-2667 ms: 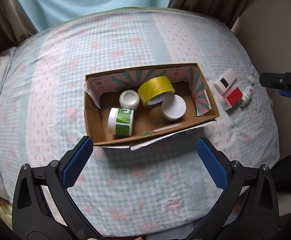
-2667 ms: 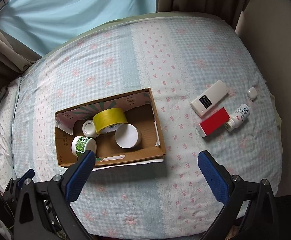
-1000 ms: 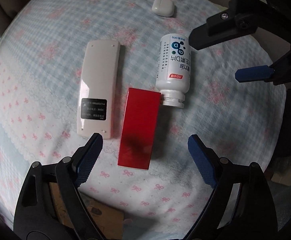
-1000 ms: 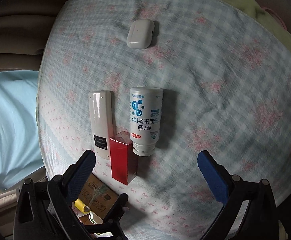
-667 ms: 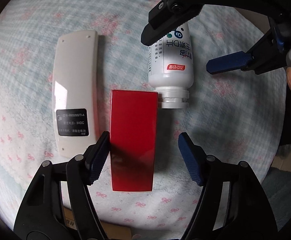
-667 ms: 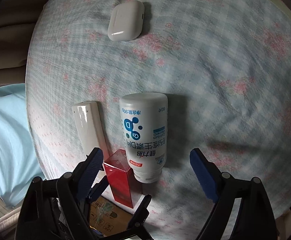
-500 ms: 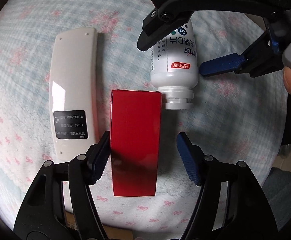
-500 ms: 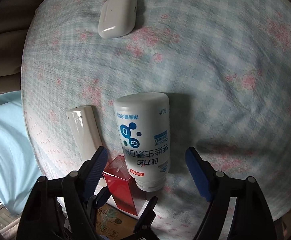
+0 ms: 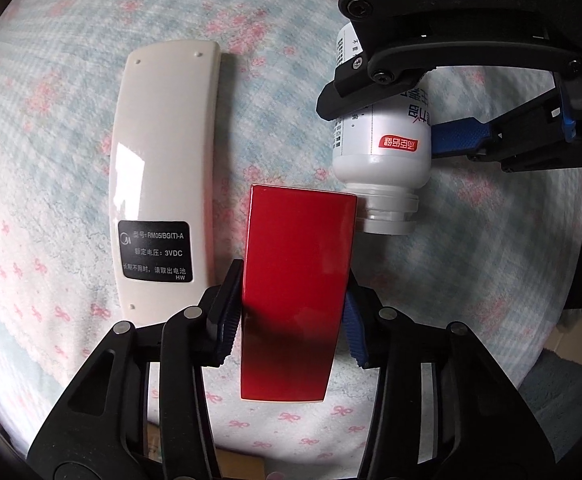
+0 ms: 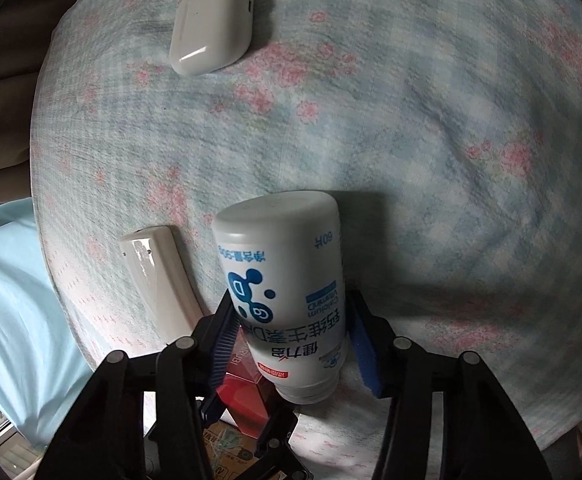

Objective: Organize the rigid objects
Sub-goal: 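Grasp the red box with the left tool while the right tool grasps the white bottle, then carry the red box and white bottle into the cardboard box and release both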

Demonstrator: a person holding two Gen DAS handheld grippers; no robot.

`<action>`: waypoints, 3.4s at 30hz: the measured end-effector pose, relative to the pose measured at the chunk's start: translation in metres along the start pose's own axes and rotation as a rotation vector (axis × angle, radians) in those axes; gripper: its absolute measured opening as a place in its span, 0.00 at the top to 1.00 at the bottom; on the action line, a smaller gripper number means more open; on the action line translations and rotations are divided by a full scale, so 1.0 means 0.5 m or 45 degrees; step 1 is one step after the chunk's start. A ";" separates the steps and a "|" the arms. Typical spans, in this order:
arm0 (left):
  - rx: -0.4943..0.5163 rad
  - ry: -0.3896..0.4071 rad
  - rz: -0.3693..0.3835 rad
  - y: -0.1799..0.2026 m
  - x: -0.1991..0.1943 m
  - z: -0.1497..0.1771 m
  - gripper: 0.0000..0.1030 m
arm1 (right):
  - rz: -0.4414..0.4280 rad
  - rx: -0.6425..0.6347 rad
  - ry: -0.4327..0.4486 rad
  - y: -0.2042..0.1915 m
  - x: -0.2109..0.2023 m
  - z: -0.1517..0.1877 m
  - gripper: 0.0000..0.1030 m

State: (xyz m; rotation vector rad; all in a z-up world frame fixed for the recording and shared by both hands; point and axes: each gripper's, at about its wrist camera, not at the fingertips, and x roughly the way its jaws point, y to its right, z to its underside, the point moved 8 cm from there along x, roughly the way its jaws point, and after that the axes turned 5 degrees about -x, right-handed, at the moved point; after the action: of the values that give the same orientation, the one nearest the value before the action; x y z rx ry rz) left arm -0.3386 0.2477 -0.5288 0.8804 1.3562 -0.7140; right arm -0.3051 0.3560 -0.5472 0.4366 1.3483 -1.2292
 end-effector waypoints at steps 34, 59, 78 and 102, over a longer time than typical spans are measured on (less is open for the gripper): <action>-0.711 0.441 0.116 -0.087 -0.400 0.234 0.63 | -0.064 -0.495 0.124 -0.144 -0.279 0.228 0.53; -1.260 0.617 -0.042 -0.391 -0.440 0.772 0.63 | -0.043 -1.096 -0.051 -0.396 -0.126 0.637 0.53; -1.080 0.540 0.001 -0.381 -0.236 0.709 0.63 | 0.395 -1.412 -0.046 -0.409 0.122 0.646 0.53; -1.077 0.619 0.077 -0.377 -0.265 0.706 0.00 | 0.354 -1.408 0.023 -0.404 0.108 0.625 0.00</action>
State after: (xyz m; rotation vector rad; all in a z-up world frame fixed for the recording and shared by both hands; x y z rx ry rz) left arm -0.3321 -0.1591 -0.4197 0.4021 1.8355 0.1713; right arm -0.3354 -0.0016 -0.4354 -0.1601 1.6850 -0.1397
